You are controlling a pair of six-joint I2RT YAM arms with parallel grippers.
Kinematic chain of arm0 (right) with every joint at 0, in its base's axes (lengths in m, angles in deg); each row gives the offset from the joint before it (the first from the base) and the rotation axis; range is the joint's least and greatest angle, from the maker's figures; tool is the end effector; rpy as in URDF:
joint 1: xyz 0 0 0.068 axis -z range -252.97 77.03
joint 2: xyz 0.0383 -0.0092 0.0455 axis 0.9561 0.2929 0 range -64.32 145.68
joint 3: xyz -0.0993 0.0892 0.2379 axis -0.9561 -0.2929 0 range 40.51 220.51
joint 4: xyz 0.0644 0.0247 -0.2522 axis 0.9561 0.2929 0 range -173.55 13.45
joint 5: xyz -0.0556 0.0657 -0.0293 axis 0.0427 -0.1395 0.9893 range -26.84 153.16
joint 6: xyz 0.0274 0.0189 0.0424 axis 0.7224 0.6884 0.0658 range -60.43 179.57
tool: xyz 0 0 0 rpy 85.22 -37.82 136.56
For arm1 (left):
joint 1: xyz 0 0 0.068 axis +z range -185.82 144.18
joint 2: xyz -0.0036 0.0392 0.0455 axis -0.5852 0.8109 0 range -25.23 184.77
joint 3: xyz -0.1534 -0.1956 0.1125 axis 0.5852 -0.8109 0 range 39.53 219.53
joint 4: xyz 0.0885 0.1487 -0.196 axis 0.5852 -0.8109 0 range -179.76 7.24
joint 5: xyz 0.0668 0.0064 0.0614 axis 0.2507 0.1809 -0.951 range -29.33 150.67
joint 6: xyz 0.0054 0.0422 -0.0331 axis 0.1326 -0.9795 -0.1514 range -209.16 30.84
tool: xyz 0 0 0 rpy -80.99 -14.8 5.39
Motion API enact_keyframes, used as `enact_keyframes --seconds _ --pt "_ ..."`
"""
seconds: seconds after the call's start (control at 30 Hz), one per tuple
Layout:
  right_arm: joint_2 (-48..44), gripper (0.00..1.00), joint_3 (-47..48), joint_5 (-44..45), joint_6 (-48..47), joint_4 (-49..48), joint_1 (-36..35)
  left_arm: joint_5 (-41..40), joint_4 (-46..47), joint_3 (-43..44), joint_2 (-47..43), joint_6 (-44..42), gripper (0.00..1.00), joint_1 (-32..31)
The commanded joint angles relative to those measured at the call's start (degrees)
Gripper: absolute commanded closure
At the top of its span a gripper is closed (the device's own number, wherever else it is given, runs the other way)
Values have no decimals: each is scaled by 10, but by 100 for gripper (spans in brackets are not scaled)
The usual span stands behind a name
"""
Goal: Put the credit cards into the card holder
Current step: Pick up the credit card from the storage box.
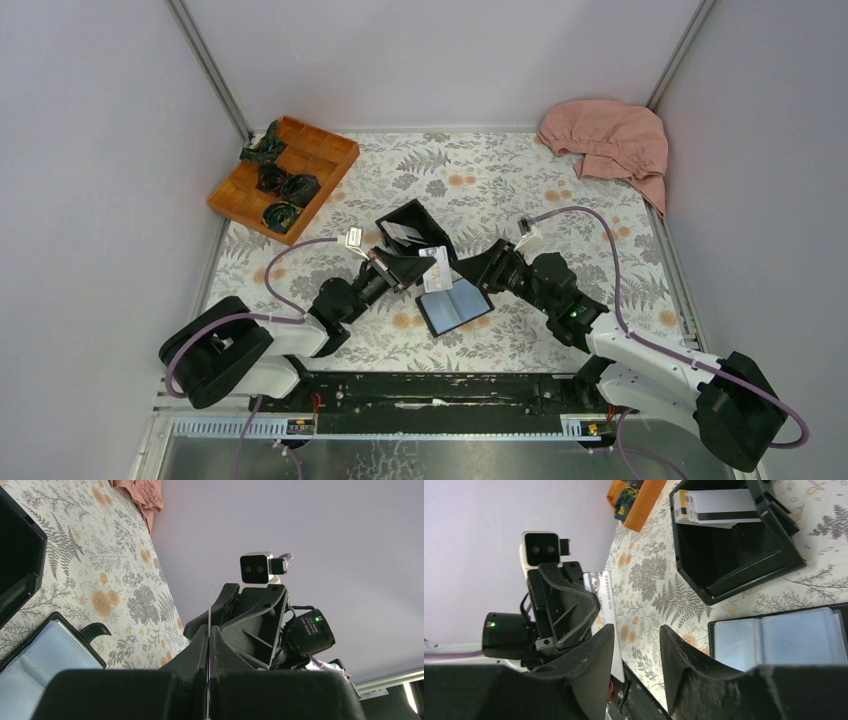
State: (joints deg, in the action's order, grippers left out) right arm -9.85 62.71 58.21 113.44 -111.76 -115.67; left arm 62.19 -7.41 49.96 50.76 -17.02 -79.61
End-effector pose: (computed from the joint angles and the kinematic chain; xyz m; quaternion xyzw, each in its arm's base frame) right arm 0.1560 0.1480 0.2405 0.0417 0.7305 0.5293 0.4295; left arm 0.1582 -0.1531 0.1901 -0.1479 0.6269 -0.6529 0.3985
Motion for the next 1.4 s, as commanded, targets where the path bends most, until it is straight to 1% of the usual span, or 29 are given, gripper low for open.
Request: enact_keyframes --seconds 0.0,0.27,0.43,0.5,0.6,0.77,0.83,0.87,0.9,0.97,1.0,1.07,1.17,1.23,1.3,1.37 --pt "1 55 1 -36 19 -67 5 1 83 2 24 8 100 -5" --pt "15 58 -2 -67 29 -90 5 0 103 9 49 20 100 -12" --pt "23 59 -18 -68 34 -108 5 2 121 15 60 32 100 -13" --pt "27 61 -21 -75 36 -119 6 2 123 19 64 35 100 -15" --pt "36 72 -20 -85 40 -130 6 2 130 22 74 39 100 -18" --pt "43 87 -17 -98 41 -139 8 7 152 22 98 52 100 -19" --pt "44 98 -17 -107 40 -138 11 11 154 22 104 53 100 -20" --pt "43 100 -16 -113 39 -137 14 11 154 20 106 53 100 -20" --pt "40 100 -17 -118 38 -135 16 8 154 15 106 53 99 -20" --pt "28 100 -15 -123 30 -116 23 -4 153 0 103 47 78 -20" --pt "21 100 -14 -124 23 -103 27 -10 146 -7 99 43 71 -21" --pt "7 100 -9 -127 9 -75 35 -22 126 -20 88 36 64 -19" --pt "-7 100 4 -129 -14 -16 46 -45 92 -39 65 18 54 -20" --pt "-15 100 16 -127 -35 23 50 -61 61 -50 36 7 50 -20" --pt "-21 100 26 -121 -57 61 52 -79 12 -57 3 -6 47 -19" --pt "-18 100 39 -116 -83 101 53 -92 -50 -59 -33 -18 46 -20"
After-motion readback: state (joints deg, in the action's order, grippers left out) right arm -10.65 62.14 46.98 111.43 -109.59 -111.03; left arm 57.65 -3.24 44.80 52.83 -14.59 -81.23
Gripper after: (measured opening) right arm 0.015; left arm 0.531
